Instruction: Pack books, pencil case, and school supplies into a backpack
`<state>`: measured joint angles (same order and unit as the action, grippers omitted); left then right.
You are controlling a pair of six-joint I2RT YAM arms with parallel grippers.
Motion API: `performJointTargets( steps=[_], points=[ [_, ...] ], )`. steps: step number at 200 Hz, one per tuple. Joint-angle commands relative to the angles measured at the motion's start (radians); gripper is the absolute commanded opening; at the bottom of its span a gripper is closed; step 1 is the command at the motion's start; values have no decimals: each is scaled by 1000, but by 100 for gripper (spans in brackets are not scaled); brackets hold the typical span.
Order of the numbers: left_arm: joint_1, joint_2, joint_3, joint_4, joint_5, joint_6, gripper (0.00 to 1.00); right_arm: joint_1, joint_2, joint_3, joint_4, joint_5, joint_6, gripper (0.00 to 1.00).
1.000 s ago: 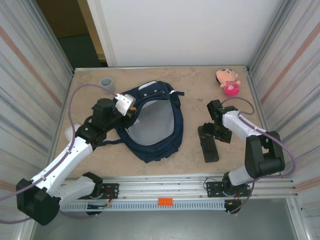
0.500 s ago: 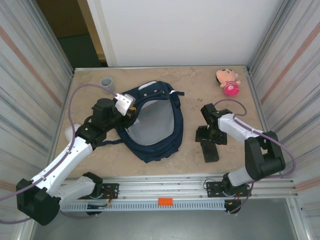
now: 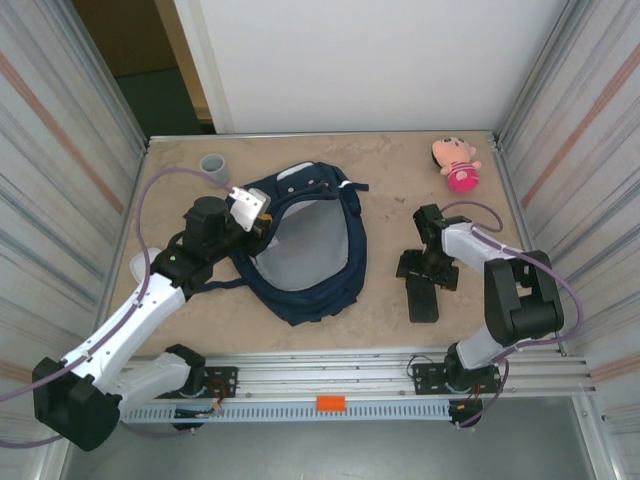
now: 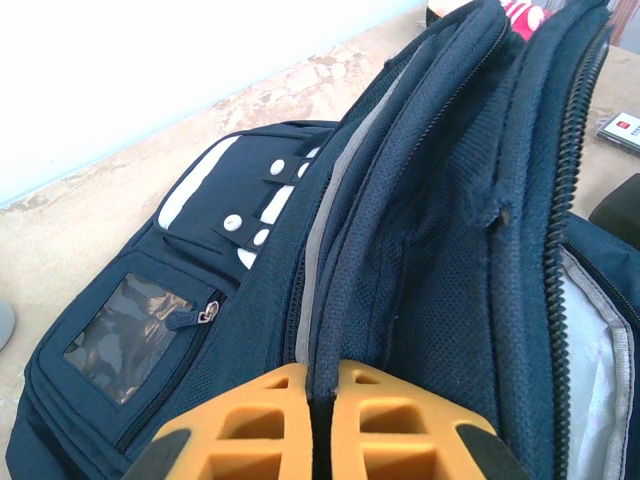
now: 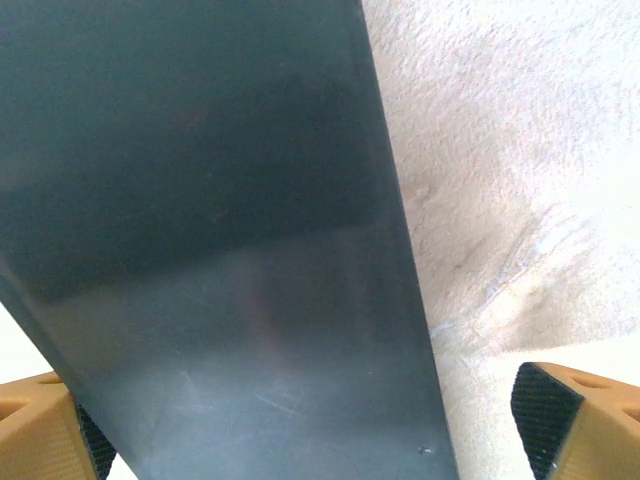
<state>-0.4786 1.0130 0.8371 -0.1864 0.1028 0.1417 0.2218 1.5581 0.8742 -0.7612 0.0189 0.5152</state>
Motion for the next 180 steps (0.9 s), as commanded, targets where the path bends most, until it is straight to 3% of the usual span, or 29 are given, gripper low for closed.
performJointTargets(
  steps=[1, 65, 119, 180],
  points=[
    [11, -43, 30, 43, -32, 8, 0, 1, 16, -12, 0, -60, 8, 98],
    [11, -36, 29, 48, -22, 3, 0, -18, 33, -60, 24, -115, -7, 91],
    [13, -55, 25, 36, -28, 3, 0, -16, 18, -60, 11, -93, 21, 70],
    [11, -64, 22, 50, -7, -15, 0, 34, -199, 13, -90, -92, 65, 60]
  ],
)
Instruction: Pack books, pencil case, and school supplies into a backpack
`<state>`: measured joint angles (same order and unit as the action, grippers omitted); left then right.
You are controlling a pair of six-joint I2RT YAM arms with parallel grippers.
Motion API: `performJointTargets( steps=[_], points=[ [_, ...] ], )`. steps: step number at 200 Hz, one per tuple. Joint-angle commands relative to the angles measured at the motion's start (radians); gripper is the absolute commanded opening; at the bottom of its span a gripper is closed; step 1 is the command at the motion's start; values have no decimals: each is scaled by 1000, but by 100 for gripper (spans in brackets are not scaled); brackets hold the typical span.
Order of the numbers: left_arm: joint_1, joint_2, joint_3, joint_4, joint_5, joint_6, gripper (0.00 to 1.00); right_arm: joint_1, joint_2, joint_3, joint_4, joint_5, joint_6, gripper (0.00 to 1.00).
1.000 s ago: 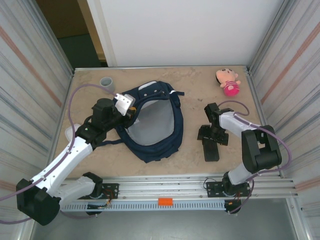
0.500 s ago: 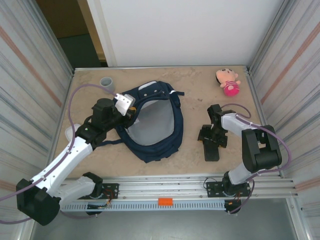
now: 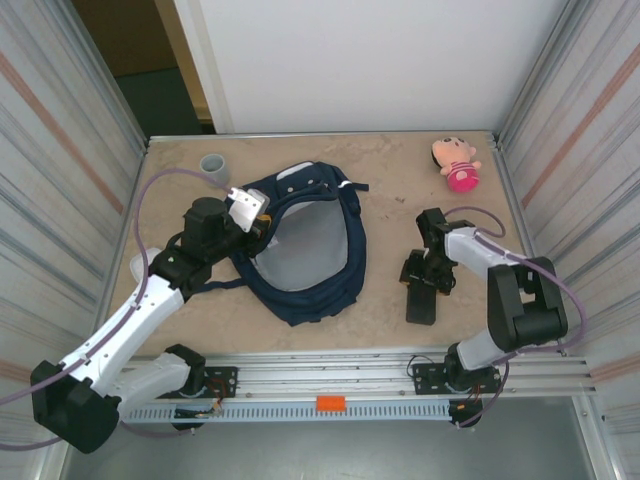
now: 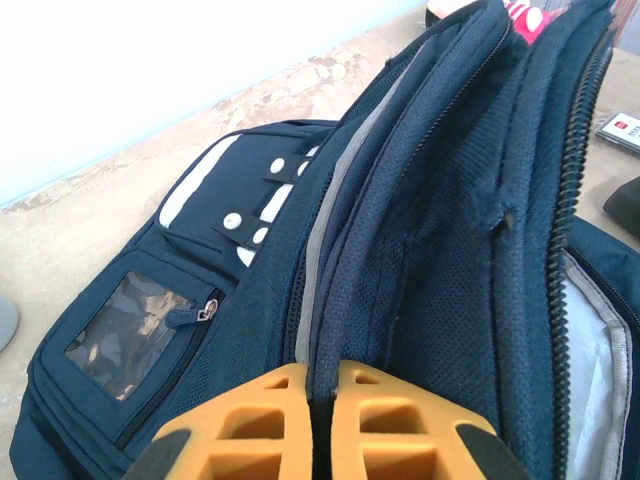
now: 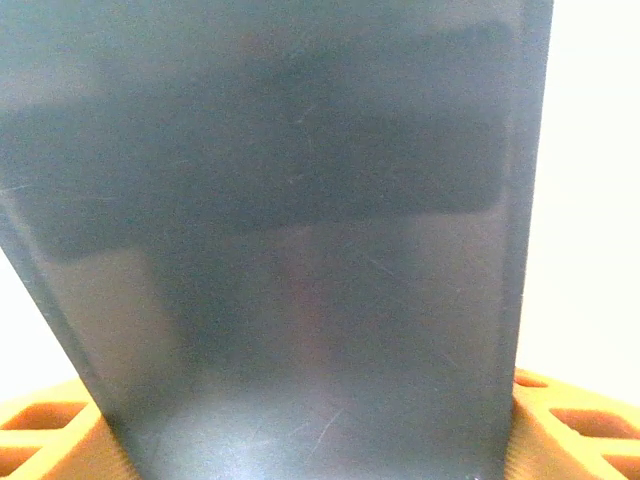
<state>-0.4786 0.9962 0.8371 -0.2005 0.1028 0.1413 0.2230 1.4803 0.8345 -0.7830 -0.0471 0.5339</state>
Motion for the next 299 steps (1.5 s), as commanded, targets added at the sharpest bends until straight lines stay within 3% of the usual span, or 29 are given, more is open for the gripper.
performJointTargets(
  steps=[1, 32, 65, 118, 174, 217, 232, 254, 299],
  points=[
    [11, -48, 22, 65, -7, -15, 0, 35, -126, 55, -68, -28, 49, 60],
    [12, -57, 16, 79, 11, -30, 0, 111, -253, 95, 6, -136, 151, 58],
    [11, -66, 17, 93, 26, -46, 0, 259, -291, 67, 283, -247, 362, 57],
    [11, -73, 14, 107, 56, -69, 0, 427, -134, 129, 598, -321, 546, 57],
    [11, -67, 17, 131, 67, -85, 0, 489, 53, 176, 750, -355, 621, 59],
    [11, -59, 25, 135, 66, -80, 0, 531, 144, 242, 692, -332, 570, 60],
    [12, -57, 25, 139, 66, -83, 0, 539, 166, 270, 607, -290, 530, 70],
    [11, -54, 26, 140, 66, -82, 0, 550, 178, 303, 465, -183, 477, 82],
    [11, -53, 28, 132, 58, -74, 0, 627, 152, 367, 223, 15, 392, 85]
  ],
)
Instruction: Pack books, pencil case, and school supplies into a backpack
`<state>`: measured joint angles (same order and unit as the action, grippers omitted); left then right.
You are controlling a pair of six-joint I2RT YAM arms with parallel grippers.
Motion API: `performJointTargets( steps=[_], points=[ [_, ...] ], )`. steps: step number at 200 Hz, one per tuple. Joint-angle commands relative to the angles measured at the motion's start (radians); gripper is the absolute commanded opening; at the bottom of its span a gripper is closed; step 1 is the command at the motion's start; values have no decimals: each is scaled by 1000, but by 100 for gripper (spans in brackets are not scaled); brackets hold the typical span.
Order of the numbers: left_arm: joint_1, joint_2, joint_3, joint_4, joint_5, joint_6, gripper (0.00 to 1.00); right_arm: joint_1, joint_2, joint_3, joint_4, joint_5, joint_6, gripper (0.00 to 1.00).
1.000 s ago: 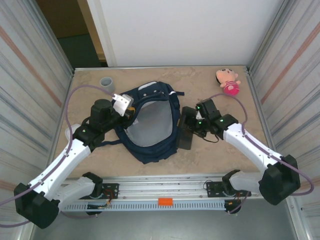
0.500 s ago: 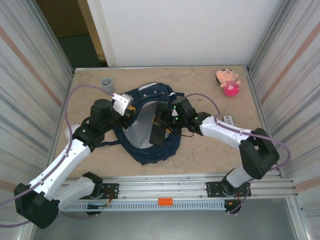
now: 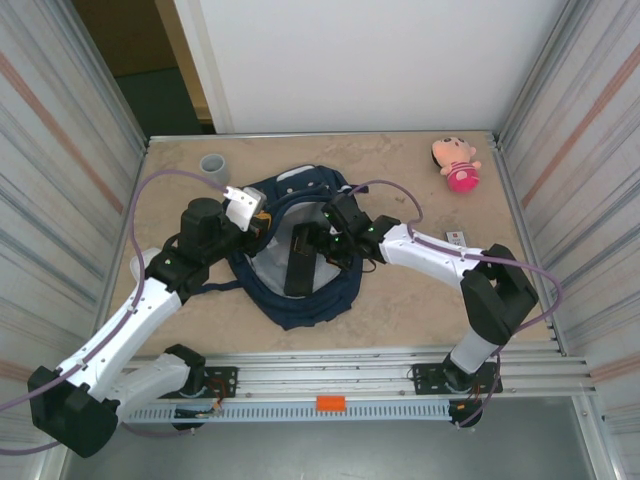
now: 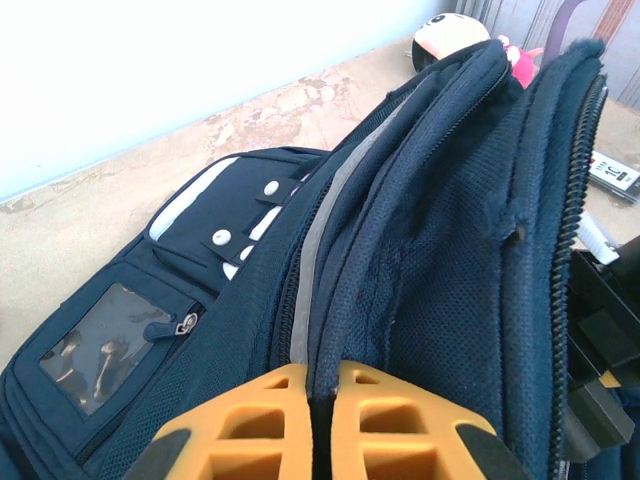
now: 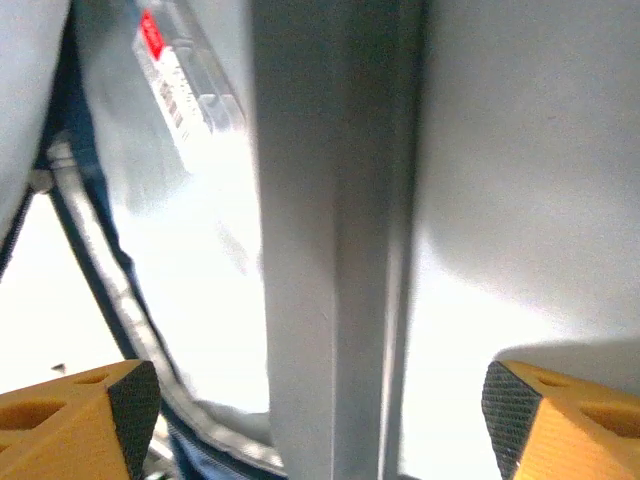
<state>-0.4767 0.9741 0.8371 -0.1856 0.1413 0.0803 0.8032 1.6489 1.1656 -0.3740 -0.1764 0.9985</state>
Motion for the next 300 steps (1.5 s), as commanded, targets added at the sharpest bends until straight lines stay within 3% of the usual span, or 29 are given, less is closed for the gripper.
performJointTargets(
  steps=[1, 71, 191, 244, 300],
  points=[
    [9, -31, 28, 117, 20, -13, 0, 48, -18, 35, -187, 147, -73, 85],
    [9, -35, 28, 120, 24, -19, 0, 246, 4, 54, -193, 287, -75, 85],
    [9, -43, 36, 135, 36, -39, 0, 337, 178, 132, -96, 469, -327, 85],
    [9, -46, 49, 124, 28, -26, 0, 355, 222, 110, -66, 640, -418, 72],
    [9, -46, 51, 121, 26, -23, 0, 342, 148, 32, 79, 771, -493, 58]
  ],
)
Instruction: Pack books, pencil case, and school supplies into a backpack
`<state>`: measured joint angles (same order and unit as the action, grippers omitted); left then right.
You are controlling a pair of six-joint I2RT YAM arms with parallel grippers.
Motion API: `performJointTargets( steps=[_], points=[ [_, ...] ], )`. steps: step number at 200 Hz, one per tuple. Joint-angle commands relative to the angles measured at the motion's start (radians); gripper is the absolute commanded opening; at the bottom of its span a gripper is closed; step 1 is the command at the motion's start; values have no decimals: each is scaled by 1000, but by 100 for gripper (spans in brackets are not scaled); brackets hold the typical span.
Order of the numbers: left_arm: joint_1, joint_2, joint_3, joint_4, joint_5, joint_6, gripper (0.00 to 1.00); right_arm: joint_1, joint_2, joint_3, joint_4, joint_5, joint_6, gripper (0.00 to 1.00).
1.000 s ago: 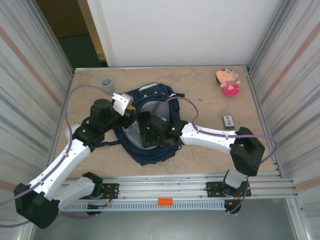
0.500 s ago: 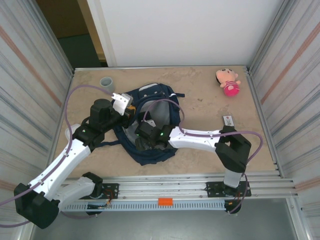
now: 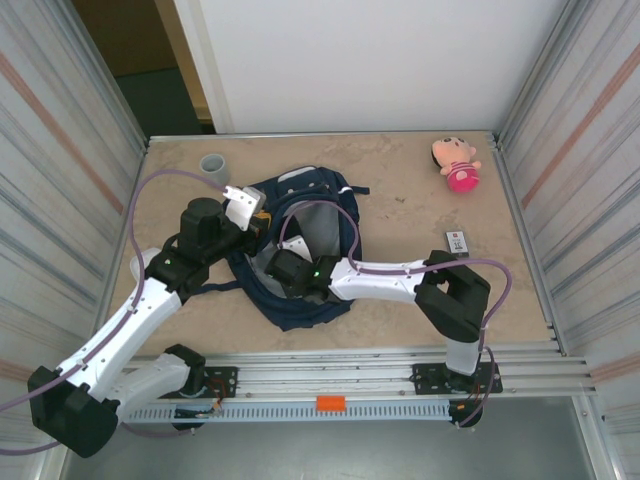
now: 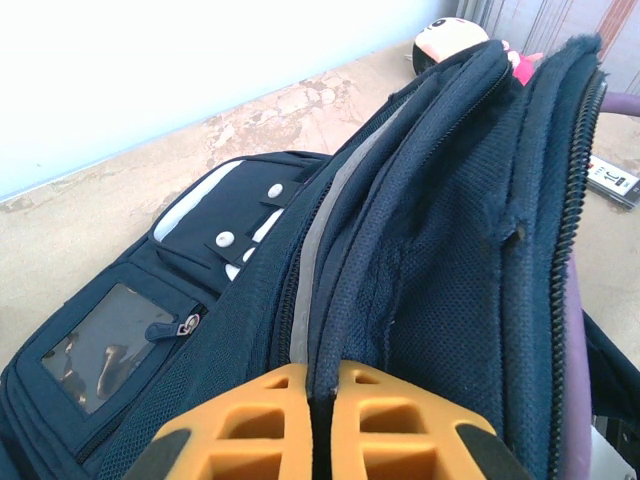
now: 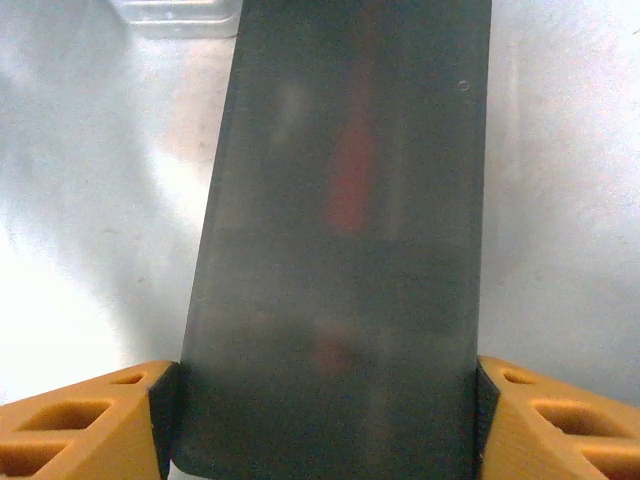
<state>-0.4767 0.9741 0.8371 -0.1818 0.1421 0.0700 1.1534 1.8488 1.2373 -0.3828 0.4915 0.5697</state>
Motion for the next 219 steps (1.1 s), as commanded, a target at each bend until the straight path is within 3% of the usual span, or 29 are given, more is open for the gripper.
performJointTargets(
  steps=[1, 32, 92, 135, 171, 219],
  points=[
    [10, -46, 51, 117, 25, -12, 0, -9, -53, -42, 92, 103, -66, 58],
    [9, -45, 53, 120, 27, -17, 0, -54, -68, -84, 251, 72, -131, 56],
    [9, -45, 53, 123, 30, -13, 0, -156, -18, -121, 524, -108, -261, 58],
    [11, -43, 51, 116, 20, -6, 0, -199, -10, -135, 570, -161, -245, 78],
    [10, -42, 42, 95, 7, 16, 0, -176, -145, -218, 548, -154, -220, 80],
    [9, -41, -32, 88, 23, 21, 0, -120, -449, -396, 447, -96, -101, 80]
  ],
)
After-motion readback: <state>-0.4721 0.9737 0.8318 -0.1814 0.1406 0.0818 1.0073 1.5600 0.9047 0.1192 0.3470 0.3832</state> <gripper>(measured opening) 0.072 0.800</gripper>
